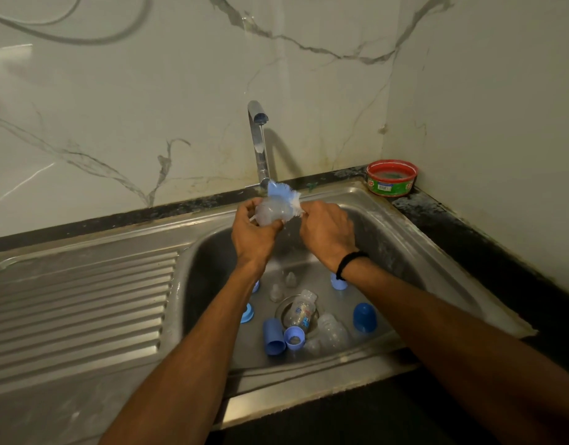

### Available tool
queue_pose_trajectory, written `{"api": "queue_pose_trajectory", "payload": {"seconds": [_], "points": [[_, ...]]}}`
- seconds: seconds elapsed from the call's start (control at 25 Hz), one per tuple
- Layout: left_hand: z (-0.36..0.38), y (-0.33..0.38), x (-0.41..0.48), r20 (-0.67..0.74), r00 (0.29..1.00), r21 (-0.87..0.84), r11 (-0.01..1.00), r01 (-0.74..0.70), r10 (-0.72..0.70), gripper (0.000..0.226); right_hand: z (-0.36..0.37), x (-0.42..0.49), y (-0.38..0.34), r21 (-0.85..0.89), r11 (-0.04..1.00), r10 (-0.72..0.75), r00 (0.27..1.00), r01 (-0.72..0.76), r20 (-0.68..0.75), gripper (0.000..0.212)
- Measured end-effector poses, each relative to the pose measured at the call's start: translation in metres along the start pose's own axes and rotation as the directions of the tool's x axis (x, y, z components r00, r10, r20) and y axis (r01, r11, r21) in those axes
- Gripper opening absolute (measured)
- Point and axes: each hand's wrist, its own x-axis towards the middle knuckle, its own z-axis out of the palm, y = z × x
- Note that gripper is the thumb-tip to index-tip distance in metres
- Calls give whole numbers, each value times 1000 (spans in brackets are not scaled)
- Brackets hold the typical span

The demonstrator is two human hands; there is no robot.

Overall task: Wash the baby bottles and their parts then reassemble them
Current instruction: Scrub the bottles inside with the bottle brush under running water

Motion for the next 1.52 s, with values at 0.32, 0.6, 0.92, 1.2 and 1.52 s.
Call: {"api": "queue_pose_trajectory", "payload": {"seconds": [0.32,0.6,0.92,1.2,1.52], "points": [[-4,-4,4,0,990,82,987,-138,138,56,-1,-1,-5,-22,999,-38,999,38,25,20],[-3,-3,0,-9,996,16,996,-87,87,55,2,0,-1,6,1000,1,1000,-1,5,21],[-1,4,0,-20,976,-248,947,205,-217,51,0,3,1,21,999,31,999,-32,13,19],[3,9,5,158,839,-576,642,506,-520,23,1,-7,-6,54,997,-61,996,58,59,18],[-1,8,9,184,800,-624,561,544,-572,31,1,-6,-8,24,999,-46,997,45,54,18]]}}
